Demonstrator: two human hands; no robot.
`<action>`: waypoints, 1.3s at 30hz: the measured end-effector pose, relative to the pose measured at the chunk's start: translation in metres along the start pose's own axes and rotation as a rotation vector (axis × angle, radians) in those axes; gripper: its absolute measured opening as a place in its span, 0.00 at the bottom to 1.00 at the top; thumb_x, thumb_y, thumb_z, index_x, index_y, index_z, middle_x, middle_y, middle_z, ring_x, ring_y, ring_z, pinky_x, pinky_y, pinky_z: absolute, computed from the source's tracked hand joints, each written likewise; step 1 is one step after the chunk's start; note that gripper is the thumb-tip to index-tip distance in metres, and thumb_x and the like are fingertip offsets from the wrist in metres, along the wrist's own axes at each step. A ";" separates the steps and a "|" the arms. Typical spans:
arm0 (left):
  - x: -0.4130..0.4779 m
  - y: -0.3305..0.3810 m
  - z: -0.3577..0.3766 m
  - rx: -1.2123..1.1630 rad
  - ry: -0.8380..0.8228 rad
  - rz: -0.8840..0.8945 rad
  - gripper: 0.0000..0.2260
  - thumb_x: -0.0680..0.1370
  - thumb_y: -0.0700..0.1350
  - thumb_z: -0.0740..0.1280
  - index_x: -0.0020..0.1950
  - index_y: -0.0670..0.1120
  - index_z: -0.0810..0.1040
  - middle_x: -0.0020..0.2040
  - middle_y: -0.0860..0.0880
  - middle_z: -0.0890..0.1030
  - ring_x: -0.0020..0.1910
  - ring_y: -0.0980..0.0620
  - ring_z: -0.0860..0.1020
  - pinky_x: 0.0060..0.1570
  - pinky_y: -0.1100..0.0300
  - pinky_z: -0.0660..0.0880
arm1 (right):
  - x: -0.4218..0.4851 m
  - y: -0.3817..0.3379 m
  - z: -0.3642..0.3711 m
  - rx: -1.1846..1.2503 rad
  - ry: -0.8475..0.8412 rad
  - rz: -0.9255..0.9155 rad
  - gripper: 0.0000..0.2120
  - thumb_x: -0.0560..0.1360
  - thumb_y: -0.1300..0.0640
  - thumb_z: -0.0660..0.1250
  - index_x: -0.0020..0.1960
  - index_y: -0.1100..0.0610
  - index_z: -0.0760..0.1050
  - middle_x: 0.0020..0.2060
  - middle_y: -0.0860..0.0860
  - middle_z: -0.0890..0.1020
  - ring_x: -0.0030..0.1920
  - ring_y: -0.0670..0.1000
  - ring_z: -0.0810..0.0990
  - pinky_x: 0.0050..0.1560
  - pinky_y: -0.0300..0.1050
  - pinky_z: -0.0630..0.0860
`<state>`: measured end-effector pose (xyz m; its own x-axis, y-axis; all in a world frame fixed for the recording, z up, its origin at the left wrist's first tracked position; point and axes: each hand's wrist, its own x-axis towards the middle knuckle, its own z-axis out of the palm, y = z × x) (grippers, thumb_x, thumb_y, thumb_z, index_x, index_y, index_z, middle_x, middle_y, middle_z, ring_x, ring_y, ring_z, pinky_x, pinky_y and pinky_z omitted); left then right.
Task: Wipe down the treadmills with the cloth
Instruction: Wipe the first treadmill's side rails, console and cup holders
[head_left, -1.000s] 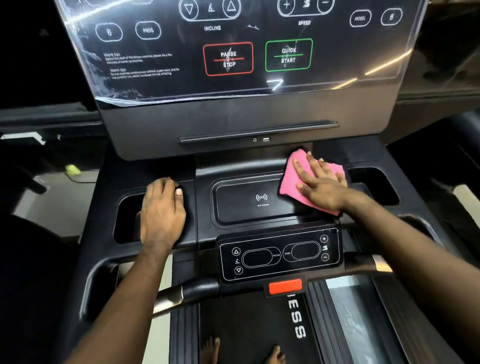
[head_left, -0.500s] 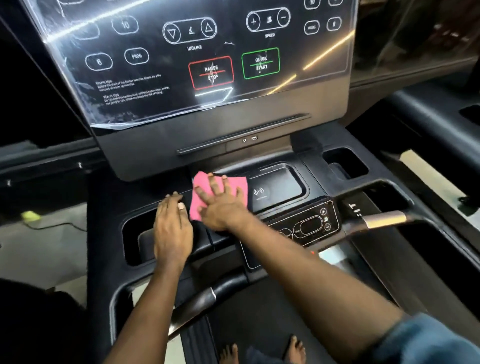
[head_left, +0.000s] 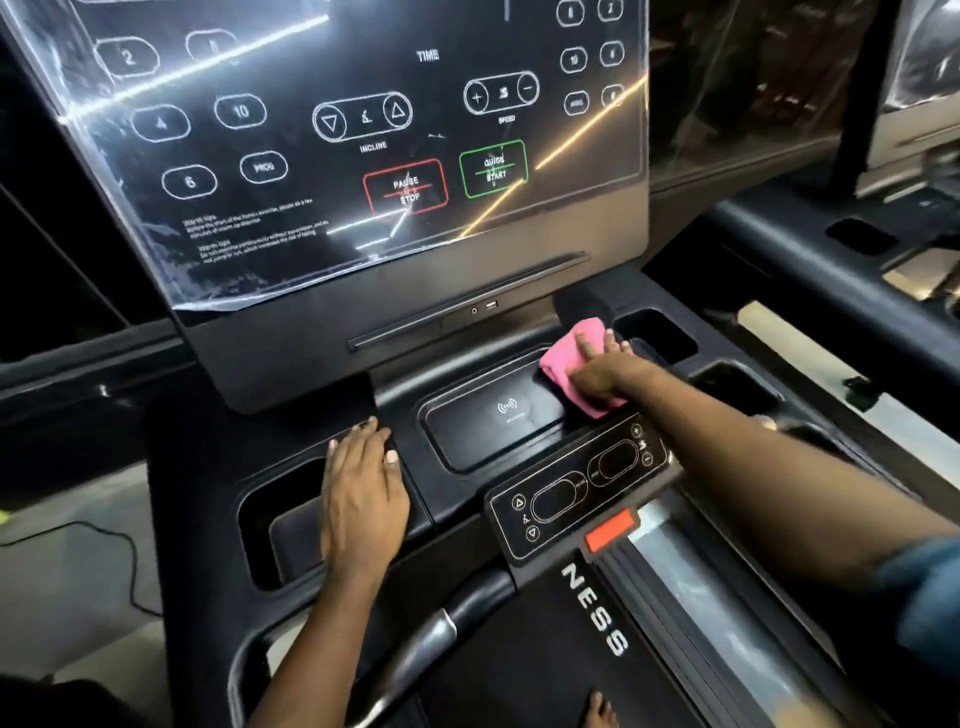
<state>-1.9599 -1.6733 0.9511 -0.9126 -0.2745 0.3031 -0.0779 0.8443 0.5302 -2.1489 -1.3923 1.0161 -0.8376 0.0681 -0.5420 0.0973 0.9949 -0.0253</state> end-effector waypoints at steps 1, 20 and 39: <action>0.002 0.001 0.000 0.009 0.022 0.000 0.14 0.81 0.42 0.59 0.62 0.40 0.80 0.66 0.43 0.79 0.66 0.44 0.75 0.73 0.43 0.66 | -0.002 -0.004 0.003 -0.014 -0.017 0.009 0.36 0.85 0.43 0.52 0.81 0.45 0.31 0.80 0.58 0.33 0.81 0.63 0.38 0.80 0.59 0.43; 0.043 0.036 0.045 0.167 -0.051 0.112 0.21 0.74 0.32 0.68 0.68 0.38 0.77 0.66 0.41 0.77 0.65 0.40 0.74 0.65 0.41 0.74 | 0.035 -0.036 0.000 0.085 0.087 -0.042 0.41 0.82 0.35 0.51 0.81 0.48 0.29 0.79 0.57 0.31 0.80 0.65 0.35 0.77 0.70 0.45; 0.044 0.038 0.046 0.168 -0.033 0.112 0.20 0.75 0.31 0.67 0.68 0.37 0.78 0.65 0.42 0.77 0.64 0.41 0.73 0.63 0.42 0.75 | 0.041 0.063 -0.022 -0.032 0.005 -0.401 0.34 0.85 0.38 0.51 0.81 0.40 0.33 0.79 0.54 0.29 0.80 0.55 0.31 0.79 0.58 0.37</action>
<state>-2.0211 -1.6327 0.9482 -0.9316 -0.1621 0.3253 -0.0388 0.9342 0.3546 -2.1891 -1.3248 1.0110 -0.8083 -0.3258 -0.4905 -0.2548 0.9445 -0.2075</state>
